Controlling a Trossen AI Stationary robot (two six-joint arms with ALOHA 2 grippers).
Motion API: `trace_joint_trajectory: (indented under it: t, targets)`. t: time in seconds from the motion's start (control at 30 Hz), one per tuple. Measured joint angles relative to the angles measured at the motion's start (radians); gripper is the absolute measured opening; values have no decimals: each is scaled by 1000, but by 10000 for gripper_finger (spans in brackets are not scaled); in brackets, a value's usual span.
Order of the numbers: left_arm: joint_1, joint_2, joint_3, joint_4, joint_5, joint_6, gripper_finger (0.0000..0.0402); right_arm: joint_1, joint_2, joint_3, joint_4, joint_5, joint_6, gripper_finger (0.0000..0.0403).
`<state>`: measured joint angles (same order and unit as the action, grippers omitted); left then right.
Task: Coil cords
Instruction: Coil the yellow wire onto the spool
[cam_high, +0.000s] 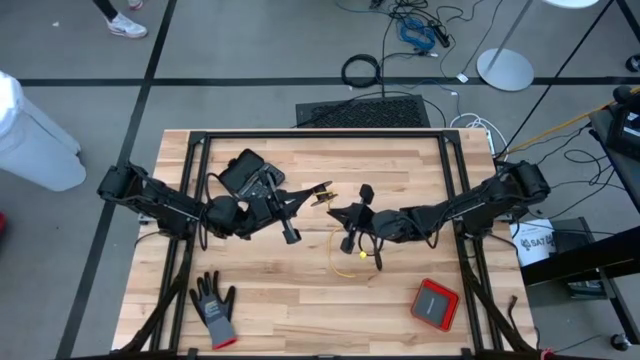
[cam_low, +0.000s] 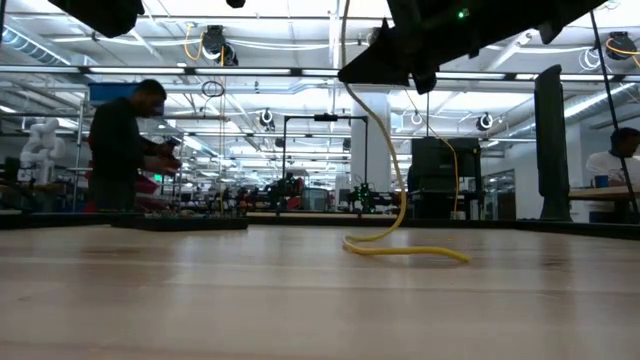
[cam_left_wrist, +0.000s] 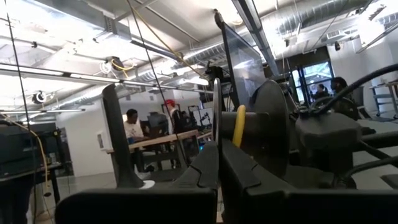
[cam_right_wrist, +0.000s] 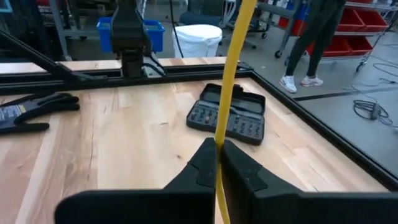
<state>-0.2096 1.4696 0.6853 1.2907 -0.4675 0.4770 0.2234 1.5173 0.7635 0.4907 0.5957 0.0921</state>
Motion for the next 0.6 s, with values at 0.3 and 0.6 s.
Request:
trace_joint_trajectory:
  t: [0.3,0.6]
  targets:
    - [0,0,0,-21,-4,0,2,1,-3,0,37,0,-18,1]
    - [8,12,0,-15,-11,0,2,-1,-3,0,41,0,51,0]
